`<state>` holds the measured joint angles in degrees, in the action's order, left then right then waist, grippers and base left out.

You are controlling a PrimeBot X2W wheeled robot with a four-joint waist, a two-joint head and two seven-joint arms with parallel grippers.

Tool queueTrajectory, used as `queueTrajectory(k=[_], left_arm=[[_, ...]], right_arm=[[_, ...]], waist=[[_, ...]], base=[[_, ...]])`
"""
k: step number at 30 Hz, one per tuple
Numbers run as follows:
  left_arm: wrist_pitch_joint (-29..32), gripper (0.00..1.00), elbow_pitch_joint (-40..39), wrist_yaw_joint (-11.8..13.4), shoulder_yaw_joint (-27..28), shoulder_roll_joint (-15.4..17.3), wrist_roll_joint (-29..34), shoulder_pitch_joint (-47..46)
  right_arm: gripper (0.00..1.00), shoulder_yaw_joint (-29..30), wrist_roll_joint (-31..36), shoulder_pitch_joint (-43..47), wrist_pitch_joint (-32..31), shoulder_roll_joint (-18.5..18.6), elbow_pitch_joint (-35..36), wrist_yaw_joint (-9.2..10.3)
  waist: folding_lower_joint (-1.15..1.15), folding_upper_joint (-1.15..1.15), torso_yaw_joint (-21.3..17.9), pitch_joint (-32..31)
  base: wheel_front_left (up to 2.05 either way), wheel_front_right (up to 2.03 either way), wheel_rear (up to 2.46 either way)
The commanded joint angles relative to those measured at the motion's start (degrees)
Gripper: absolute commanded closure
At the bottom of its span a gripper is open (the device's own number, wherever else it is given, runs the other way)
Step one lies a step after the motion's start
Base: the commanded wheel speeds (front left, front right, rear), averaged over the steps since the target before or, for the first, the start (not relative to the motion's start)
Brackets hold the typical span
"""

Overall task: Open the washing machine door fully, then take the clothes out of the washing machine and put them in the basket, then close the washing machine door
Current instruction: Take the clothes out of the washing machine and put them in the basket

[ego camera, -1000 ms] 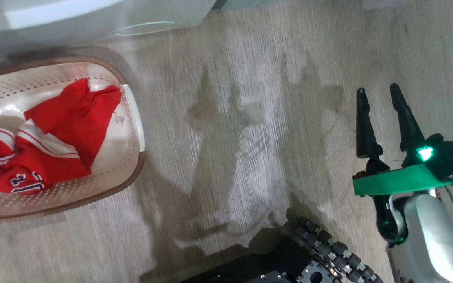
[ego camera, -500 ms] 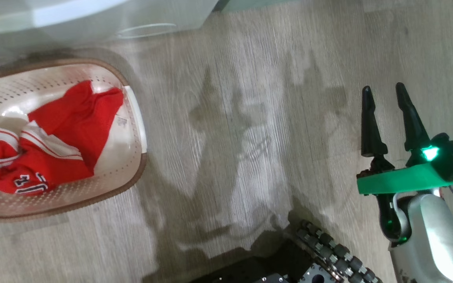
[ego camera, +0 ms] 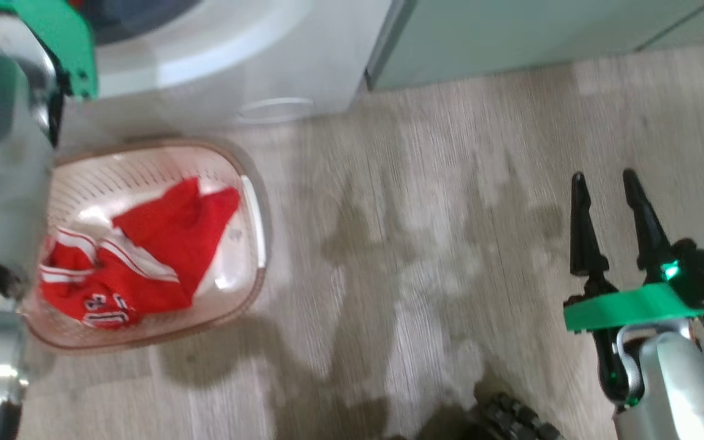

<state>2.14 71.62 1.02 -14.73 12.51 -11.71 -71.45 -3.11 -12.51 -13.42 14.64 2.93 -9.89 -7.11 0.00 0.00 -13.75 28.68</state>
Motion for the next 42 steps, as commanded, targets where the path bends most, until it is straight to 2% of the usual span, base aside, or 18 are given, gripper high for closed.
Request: queueTrajectory(k=[1, 4, 9, 16, 22, 30, 42], left_arm=[[-1.15, 1.0, -1.21, -0.52, 1.0, 2.15, -0.31, -0.44], [-3.65, 1.0, -0.49, -4.67, 3.05, 1.21, -3.72, 3.0], [-7.64, 1.0, 0.21, -7.45, 3.6, -0.01, -6.31, 9.57], [-11.64, 1.0, 0.31, -8.46, 1.78, -2.97, -8.81, 19.53], [-11.09, 1.0, 0.5, -8.49, -0.95, -5.24, -10.48, 28.28], [-8.23, 1.0, 1.16, -8.49, -1.86, -6.44, -12.66, 34.33], [-4.55, 1.0, 1.82, -8.44, -1.02, -4.95, -15.09, 32.65]], right_arm=[[0.0, -0.81, 0.63, 1.61, 0.36, -0.05, 1.26, -0.37], [0.0, -0.67, 1.18, 3.02, 0.36, -0.05, 0.76, -0.37], [0.0, -0.27, 1.09, 5.41, 0.36, 0.33, 0.16, -0.37], [0.0, -0.1, 0.47, 8.6, 0.36, 1.05, -0.56, -0.37], [0.0, 0.24, 0.01, 11.08, 0.36, 1.59, -0.73, -0.37], [0.0, 0.0, -0.4, 10.24, 0.36, 1.85, 0.0, -0.37], [0.0, 0.23, 0.22, 6.57, 0.36, 1.52, 1.57, -0.37]], waist=[[0.0, 0.0, 1.82, -3.62], [0.0, 0.0, 2.75, -7.2], [0.0, 0.0, 4.13, -12.53], [0.0, 0.0, 5.7, -18.36], [0.0, 0.0, 6.91, -21.38], [0.0, 0.0, 6.82, -19.83], [0.0, 0.0, 3.86, -9.89]], base=[[0.0, 0.0, 0.0], [0.0, 0.0, 0.0], [0.0, 0.0, 0.0], [0.0, 0.0, 0.0], [0.0, 0.0, 0.0], [0.0, 0.0, 0.0], [0.0, 0.0, 0.0]])
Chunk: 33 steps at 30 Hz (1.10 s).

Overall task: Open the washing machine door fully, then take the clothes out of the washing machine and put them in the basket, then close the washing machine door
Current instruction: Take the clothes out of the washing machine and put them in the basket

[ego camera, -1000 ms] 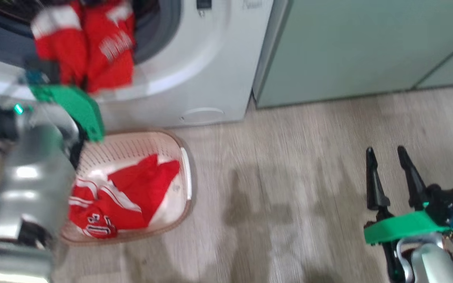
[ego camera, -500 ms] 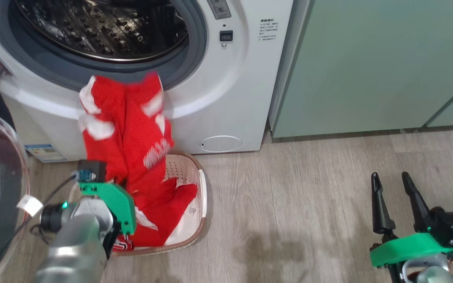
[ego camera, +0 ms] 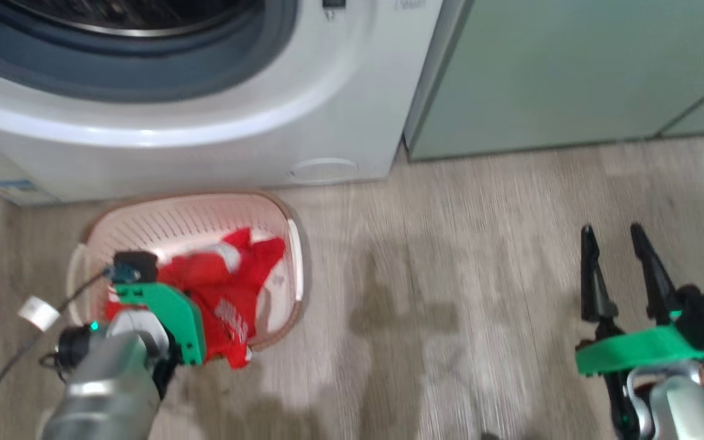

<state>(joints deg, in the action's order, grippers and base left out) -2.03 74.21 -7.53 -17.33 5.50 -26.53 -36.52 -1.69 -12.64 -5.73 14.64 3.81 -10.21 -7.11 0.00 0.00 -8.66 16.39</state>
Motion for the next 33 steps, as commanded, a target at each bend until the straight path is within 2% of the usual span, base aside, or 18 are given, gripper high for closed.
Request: queueTrajectory(k=[1, 16, 18, 24, 26, 27, 33], left_arm=[[-0.33, 1.0, -0.74, 0.1, 1.63, 2.37, -0.43, -2.81], [-1.23, 1.0, -0.46, 0.09, 2.91, 5.06, -3.09, -13.76], [-0.7, 1.0, -0.38, 1.16, 3.03, 5.36, -3.34, -14.33], [-0.44, 0.98, -0.29, 2.34, 3.1, 5.33, -3.91, -13.44], [-2.03, 0.51, -0.28, 2.96, 3.27, 5.09, -4.14, -12.74], [-2.38, 0.0, -0.28, 3.08, 3.3, 4.88, -4.26, -12.24], [-5.91, 0.0, -0.26, 2.67, 3.25, 3.44, -4.94, -8.72]], right_arm=[[0.0, -1.17, 0.42, -1.6, 0.36, 0.53, 2.05, -0.37], [0.0, -0.86, 1.25, -7.25, 0.36, -0.8, 4.38, -0.37], [0.0, -0.91, 1.37, -8.24, 0.36, -0.86, 4.69, -0.37], [0.0, -0.73, 1.52, -8.67, 0.36, -0.91, 4.8, -0.37], [0.0, -0.45, 1.52, -8.46, 0.36, -0.91, 4.62, -0.37], [0.0, -0.34, 1.49, -8.36, 0.36, -0.91, 4.53, -0.37], [0.0, -0.67, 1.57, -7.15, 0.36, -0.92, 3.69, -0.37]], waist=[[0.0, 0.0, -1.55, 3.45], [0.0, 0.0, -3.55, 18.33], [0.0, 0.0, -3.77, 20.07], [0.0, 0.0, -3.72, 20.44], [0.0, 0.0, -3.53, 19.59], [0.0, 0.0, -3.4, 19.02], [0.0, 0.0, -2.25, 13.35]], base=[[0.0, 0.0, 0.0], [0.0, 0.0, 0.0], [0.0, 0.0, 0.0], [0.0, 0.0, 0.0], [0.0, 0.0, 0.0], [0.0, 0.0, 0.0], [0.0, 0.0, 0.0]])
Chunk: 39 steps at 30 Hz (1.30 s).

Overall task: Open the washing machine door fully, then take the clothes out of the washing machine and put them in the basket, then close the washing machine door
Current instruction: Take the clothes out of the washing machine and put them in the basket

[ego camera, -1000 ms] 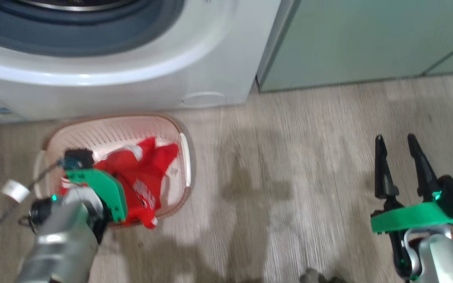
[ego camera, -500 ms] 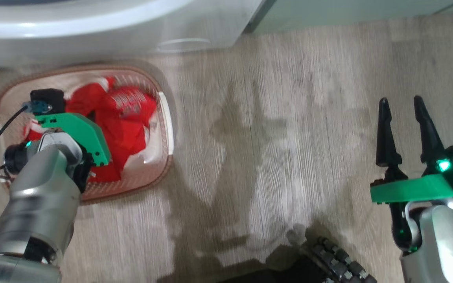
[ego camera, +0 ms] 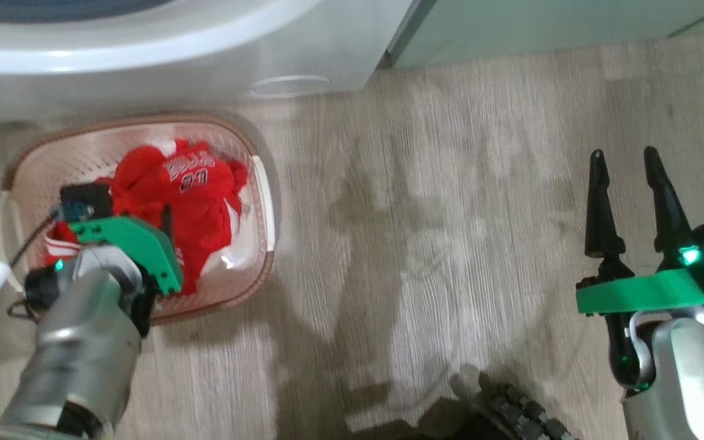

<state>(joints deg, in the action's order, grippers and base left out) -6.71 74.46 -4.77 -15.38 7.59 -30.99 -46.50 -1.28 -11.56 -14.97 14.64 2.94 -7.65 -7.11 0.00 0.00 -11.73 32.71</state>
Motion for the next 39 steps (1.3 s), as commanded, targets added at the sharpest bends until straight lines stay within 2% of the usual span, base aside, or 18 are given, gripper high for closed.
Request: queueTrajectory(k=[1, 7, 13, 21, 27, 30, 39], left_arm=[[-1.96, 0.0, -0.52, -0.26, 1.26, 1.14, -0.57, 1.77], [-6.83, 0.0, -0.56, -1.11, 1.64, 0.87, -1.28, 3.95], [-8.19, 0.0, -2.77, -1.87, 2.79, 1.29, -2.14, 6.48], [-8.27, 0.0, -16.15, -2.29, 7.77, 2.31, -1.12, 16.04], [-8.28, 0.0, -28.78, -1.82, 12.2, 1.81, 3.7, 25.63], [-8.28, 0.0, -34.54, -1.21, 14.22, 1.21, 6.65, 30.13], [-8.29, 0.0, -46.26, -2.04, 19.69, -0.97, 10.7, 40.47]], right_arm=[[0.0, -1.21, 0.53, 2.37, 0.36, -0.05, 0.88, -0.37], [0.0, -1.87, 0.1, 4.25, 0.36, 0.24, -0.35, -0.37], [0.0, -2.2, -0.53, 6.5, 0.36, 0.64, -1.24, -0.37], [0.0, -1.91, -1.43, 11.27, 0.36, 1.17, -2.17, -0.37], [0.0, -1.39, -2.03, 14.05, 0.36, 1.32, -2.08, -0.37], [0.0, -1.08, -2.12, 14.92, 0.36, 1.25, -1.44, -0.37], [0.0, 0.58, -2.17, 17.27, 0.36, 1.03, -0.36, -0.37]], waist=[[0.0, 0.0, 1.07, -4.17], [0.0, 0.0, 2.57, -11.41], [0.0, 0.0, 3.59, -17.47], [0.0, 0.0, 4.88, -26.06], [0.0, 0.0, 5.64, -30.75], [0.0, 0.0, 5.91, -31.89], [0.0, 0.0, 6.82, -34.57]], base=[[0.0, 0.0, 0.0], [0.0, 0.0, 0.0], [0.0, 0.0, 0.0], [0.0, 0.0, 0.0], [0.0, 0.0, 0.0], [0.0, 0.0, 0.0], [0.0, 0.0, 0.0]])
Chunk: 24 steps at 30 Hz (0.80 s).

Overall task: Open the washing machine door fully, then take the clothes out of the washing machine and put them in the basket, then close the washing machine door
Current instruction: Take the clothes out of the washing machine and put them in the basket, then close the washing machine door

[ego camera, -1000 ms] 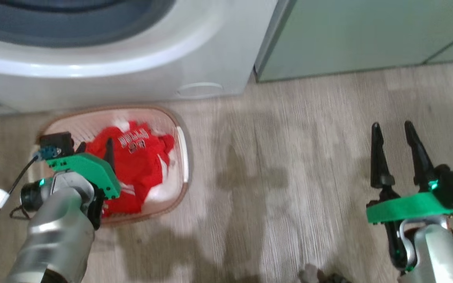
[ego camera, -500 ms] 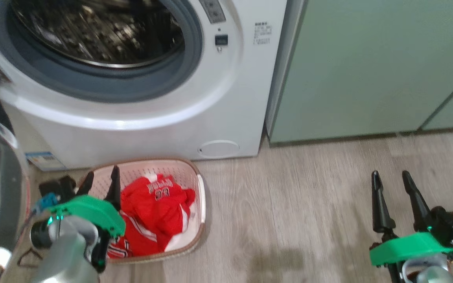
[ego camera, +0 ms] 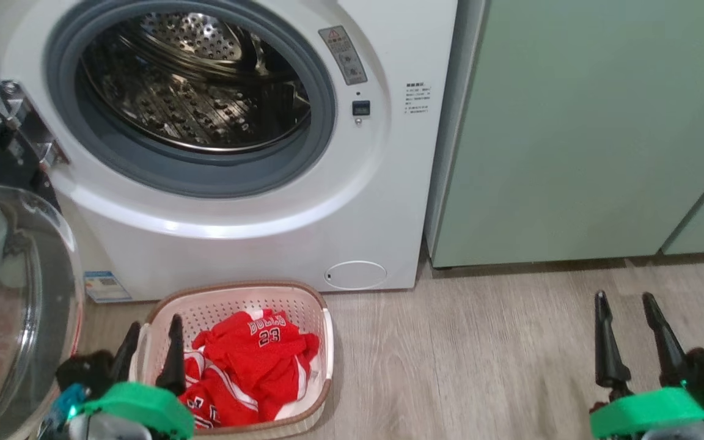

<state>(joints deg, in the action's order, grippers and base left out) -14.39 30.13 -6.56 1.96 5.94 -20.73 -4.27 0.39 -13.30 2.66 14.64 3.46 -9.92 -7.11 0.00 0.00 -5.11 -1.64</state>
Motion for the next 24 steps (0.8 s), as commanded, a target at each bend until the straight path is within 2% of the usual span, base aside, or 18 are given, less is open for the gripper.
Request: queueTrajectory(k=[1, 9, 24], left_arm=[[-0.61, 0.0, -2.71, -0.29, 2.92, 0.59, 0.86, -1.04], [-0.61, 0.0, -7.53, -0.69, 4.58, 0.25, 4.36, 2.09], [-0.61, 0.0, -8.16, -0.9, 4.63, -0.04, 6.47, 2.61]], right_arm=[[0.0, -0.9, -0.43, -0.17, 0.36, 0.46, 1.97, -0.37], [0.0, 0.08, -0.14, 0.75, 0.36, 0.14, 2.21, -0.37], [0.0, 1.2, 0.22, 1.33, 0.36, 0.07, 2.25, -0.37]], waist=[[0.0, 0.0, 0.29, -0.37], [0.0, 0.0, 1.13, -1.13], [0.0, 0.0, 1.27, -1.78]], base=[[0.0, 0.0, 0.0], [0.0, 0.0, 0.0], [0.0, 0.0, 0.0]])
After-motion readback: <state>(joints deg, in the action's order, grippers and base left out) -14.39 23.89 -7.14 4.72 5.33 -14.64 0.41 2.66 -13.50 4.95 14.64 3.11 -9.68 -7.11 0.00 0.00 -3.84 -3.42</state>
